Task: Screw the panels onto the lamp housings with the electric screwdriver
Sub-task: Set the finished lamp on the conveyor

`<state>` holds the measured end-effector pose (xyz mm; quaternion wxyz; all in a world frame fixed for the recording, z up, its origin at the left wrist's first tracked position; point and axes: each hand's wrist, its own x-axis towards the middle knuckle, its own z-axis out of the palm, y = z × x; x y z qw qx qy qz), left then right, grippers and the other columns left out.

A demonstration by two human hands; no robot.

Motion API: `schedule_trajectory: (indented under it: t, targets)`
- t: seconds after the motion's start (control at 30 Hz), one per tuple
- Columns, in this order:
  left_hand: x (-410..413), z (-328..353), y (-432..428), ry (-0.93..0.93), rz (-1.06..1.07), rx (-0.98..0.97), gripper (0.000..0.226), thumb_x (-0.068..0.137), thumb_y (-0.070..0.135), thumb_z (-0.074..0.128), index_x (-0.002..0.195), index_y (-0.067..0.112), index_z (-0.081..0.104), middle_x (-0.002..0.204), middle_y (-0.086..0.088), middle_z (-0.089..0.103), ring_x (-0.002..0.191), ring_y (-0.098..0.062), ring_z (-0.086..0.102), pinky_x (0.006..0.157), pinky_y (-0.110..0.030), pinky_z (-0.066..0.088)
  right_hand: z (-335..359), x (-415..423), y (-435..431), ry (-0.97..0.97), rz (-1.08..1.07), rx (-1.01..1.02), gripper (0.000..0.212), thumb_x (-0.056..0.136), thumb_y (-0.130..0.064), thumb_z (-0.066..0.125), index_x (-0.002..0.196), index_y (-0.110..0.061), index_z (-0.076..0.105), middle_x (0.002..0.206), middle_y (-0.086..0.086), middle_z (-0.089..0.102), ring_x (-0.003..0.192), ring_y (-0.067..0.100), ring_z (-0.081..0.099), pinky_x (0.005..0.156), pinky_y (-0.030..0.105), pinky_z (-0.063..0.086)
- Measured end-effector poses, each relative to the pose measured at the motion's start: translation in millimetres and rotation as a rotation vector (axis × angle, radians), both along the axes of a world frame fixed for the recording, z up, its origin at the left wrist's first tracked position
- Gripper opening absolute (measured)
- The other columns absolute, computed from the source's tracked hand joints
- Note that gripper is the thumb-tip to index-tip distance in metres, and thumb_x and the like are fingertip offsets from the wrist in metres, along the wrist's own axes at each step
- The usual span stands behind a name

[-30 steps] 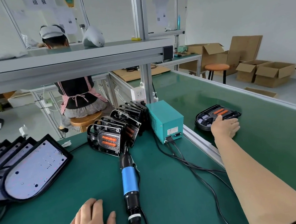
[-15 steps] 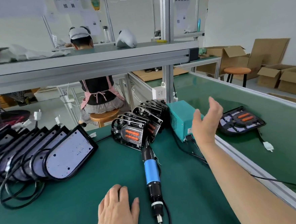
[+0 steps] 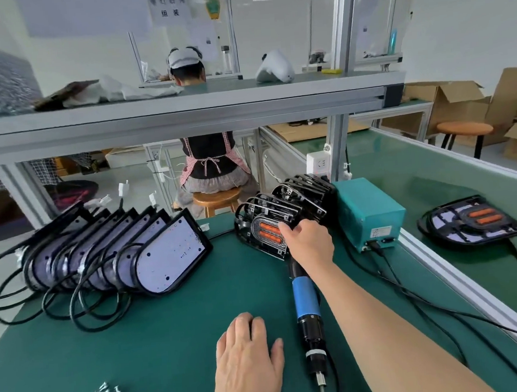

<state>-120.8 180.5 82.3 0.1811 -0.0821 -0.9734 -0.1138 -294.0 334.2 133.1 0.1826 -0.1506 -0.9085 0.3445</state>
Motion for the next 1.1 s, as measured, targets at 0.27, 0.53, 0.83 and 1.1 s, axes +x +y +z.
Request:
schedule_trajectory:
  t: [0.27,0.53,0.83,1.1]
  targets:
    - [2,-1,-2,0.039,-0.023,0.006,0.045,0.05,0.042,0.095,0.081,0.017,0.074,0.09,0.002,0.068,0.081,-0.019,0.071,0.071,-0.032,0.06,12,-8,-2,-0.063,-0.039,0.029,0.041,0.101,-0.039,0.044,0.074,-0.01,0.056,0.074,0.005,0.058,0.075,0.03,0.06,0.063,0.033,0.044]
    - [8,3,-2,0.026,-0.052,0.088,0.038,0.059,0.046,0.088,0.084,0.022,0.073,0.093,0.005,0.067,0.086,-0.015,0.07,0.075,-0.03,0.059,11,8,-8,0.046,0.027,-0.009,0.043,0.1,-0.026,0.042,0.06,-0.013,0.037,0.061,0.003,0.044,0.061,0.025,0.044,0.051,0.032,0.027]
    - [7,12,-12,0.005,0.168,0.717,0.046,0.103,0.022,0.048,0.145,0.007,0.038,0.154,-0.004,0.026,0.144,-0.02,0.024,0.118,-0.034,0.024,18,39,-26,0.016,0.267,-0.401,0.041,0.098,-0.028,0.053,0.062,-0.013,0.039,0.057,0.003,0.046,0.056,0.02,0.041,0.057,0.033,0.033]
    - [11,16,-16,0.176,0.303,0.973,0.04,0.1,0.022,0.051,0.138,0.014,0.047,0.151,0.003,0.033,0.142,-0.02,0.03,0.118,-0.044,0.026,11,55,-22,-0.324,0.553,-0.539,0.021,0.101,-0.028,0.057,0.088,-0.013,0.05,0.089,0.009,0.046,0.084,0.025,0.043,0.079,0.038,0.031]
